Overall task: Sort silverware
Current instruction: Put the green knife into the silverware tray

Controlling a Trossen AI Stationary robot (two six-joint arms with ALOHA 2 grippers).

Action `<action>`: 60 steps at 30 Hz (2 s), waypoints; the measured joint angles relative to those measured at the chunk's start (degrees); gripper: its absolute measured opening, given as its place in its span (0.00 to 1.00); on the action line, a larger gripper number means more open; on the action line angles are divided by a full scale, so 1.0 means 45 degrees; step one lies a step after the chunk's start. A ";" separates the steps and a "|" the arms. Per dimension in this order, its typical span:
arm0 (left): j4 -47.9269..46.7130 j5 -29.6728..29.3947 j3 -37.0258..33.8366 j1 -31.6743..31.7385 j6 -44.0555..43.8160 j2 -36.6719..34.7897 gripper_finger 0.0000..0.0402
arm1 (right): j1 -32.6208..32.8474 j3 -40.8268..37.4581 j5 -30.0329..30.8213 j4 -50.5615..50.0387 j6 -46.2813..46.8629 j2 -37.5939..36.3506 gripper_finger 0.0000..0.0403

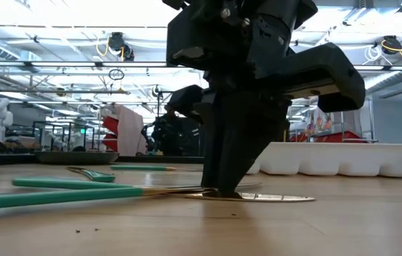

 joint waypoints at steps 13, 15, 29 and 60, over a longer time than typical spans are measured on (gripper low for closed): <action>0.0006 0.0003 0.0000 0.0000 0.0010 0.0000 0.18 | -0.0004 -0.0169 0.0476 -0.0094 0.1169 -0.1244 0.01; 0.0004 0.0003 0.0000 0.0000 0.0010 0.0000 0.18 | -0.0169 -0.0161 0.0892 -0.0103 0.1416 -0.1595 0.00; -0.0482 -0.0782 0.0000 0.0000 -0.0210 0.0031 0.18 | -0.0979 -0.0084 0.1665 -0.0338 0.2956 -0.3118 0.01; 0.6743 0.5026 -1.5558 0.7915 -0.2200 0.0034 0.48 | 0.0643 -0.0043 0.5039 -0.3974 0.8173 -1.5152 0.53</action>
